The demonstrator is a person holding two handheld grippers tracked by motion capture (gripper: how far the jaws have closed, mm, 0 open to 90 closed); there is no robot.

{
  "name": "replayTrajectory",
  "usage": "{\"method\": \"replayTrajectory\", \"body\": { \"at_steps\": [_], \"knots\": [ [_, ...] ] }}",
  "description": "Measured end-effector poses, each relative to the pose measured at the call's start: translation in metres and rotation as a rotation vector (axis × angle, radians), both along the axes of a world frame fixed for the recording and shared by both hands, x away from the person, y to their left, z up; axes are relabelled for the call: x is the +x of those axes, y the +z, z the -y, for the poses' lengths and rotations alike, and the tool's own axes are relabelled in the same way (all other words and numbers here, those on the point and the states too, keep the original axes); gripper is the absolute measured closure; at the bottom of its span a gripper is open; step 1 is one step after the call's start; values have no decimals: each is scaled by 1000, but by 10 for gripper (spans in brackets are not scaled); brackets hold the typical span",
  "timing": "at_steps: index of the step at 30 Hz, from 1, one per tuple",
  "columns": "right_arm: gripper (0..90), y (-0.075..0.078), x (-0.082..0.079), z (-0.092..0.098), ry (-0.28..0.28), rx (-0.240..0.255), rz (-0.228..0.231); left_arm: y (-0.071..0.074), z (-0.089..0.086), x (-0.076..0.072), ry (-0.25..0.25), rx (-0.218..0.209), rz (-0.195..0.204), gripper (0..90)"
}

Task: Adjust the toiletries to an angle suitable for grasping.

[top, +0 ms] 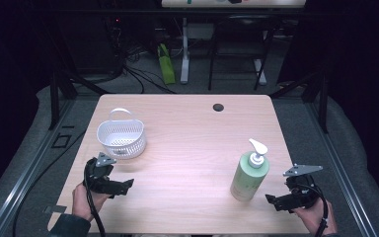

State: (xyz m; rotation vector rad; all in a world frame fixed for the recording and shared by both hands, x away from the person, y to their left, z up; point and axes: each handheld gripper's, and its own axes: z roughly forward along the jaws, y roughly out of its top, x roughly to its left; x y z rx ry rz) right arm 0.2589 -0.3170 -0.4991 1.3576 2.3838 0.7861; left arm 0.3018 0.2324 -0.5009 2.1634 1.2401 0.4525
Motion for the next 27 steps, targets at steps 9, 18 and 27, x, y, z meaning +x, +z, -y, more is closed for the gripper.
{"method": "replayTrajectory", "body": {
  "at_steps": [9,18,27],
  "knots": [
    [0,1,-1,0,6,-2,6,-3,2,1,-4,24,-27,2],
    [0,5,-4,-7,29,6,28,-4,1,0,-11,24,-37,1],
    [0,11,-7,-14,67,44,64,-4,2,0,-16,22,-41,1]
  ]
}}
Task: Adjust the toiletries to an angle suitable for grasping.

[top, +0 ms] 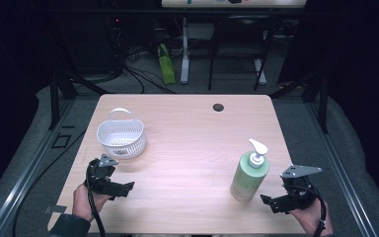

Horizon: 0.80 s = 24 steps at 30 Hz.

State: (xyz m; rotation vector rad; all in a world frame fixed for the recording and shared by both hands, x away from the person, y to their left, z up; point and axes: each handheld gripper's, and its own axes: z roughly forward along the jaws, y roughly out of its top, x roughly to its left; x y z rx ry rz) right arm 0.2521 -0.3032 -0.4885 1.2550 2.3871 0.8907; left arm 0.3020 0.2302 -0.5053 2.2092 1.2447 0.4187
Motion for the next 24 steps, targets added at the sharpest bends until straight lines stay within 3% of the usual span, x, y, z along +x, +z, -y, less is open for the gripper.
{"method": "replayTrajectory", "body": {
  "at_steps": [15,24],
  "knots": [
    [0,11,0,-14,48,66,57,-1,2,0,-8,3,1,0],
    [0,20,5,-29,65,119,114,-1,4,1,-17,11,-7,0]
  ]
}}
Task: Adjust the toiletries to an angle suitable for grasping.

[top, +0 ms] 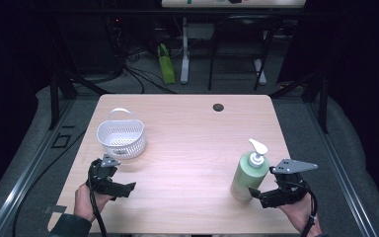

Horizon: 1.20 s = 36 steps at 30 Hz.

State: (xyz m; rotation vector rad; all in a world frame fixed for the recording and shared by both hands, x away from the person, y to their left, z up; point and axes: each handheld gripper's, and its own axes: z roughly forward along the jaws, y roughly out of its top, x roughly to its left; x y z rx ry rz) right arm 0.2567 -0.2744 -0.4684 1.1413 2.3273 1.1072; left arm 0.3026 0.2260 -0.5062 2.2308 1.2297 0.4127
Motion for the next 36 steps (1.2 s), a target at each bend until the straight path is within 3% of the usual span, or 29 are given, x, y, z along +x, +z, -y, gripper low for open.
{"method": "replayTrajectory", "body": {
  "at_steps": [16,24,36],
  "knots": [
    [40,7,9,-8,-9,17,71,0,0,1,-3,-3,0,0],
    [113,7,11,-11,-13,12,79,0,0,1,0,-6,6,0],
    [118,7,11,-13,-16,6,88,0,0,1,0,-7,9,0]
  ]
}}
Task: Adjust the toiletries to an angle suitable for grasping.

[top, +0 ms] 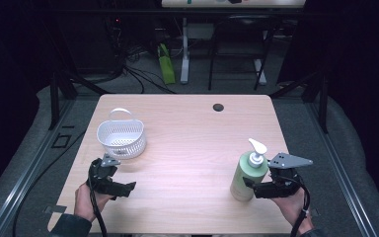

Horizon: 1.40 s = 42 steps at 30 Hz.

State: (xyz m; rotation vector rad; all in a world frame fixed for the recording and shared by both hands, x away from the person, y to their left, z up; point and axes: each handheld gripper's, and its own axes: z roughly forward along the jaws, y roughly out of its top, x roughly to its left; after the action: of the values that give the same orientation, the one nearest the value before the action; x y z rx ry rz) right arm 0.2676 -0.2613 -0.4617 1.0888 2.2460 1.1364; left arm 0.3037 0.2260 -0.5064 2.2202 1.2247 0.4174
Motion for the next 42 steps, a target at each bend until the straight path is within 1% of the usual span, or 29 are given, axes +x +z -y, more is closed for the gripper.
{"method": "replayTrajectory", "body": {
  "at_steps": [7,10,20,24,26,28,37,42],
  "knots": [
    [119,-1,1,-3,-5,4,0,0,0,0,-2,2,0,1],
    [118,-2,2,-4,-4,20,-10,0,0,0,-1,2,2,0],
    [119,-1,7,-13,-1,19,-10,1,0,0,-1,4,6,0],
    [119,-2,12,-21,9,18,-8,1,0,0,-2,3,9,0],
    [119,-1,13,-23,12,19,-10,1,0,0,-1,3,10,1],
    [119,-1,15,-28,17,17,-12,1,0,0,-1,2,10,0],
    [119,-1,20,-43,26,17,-10,1,-1,0,0,2,11,1],
    [119,-1,22,-54,45,18,-12,2,-1,0,1,0,10,0]
  ]
}}
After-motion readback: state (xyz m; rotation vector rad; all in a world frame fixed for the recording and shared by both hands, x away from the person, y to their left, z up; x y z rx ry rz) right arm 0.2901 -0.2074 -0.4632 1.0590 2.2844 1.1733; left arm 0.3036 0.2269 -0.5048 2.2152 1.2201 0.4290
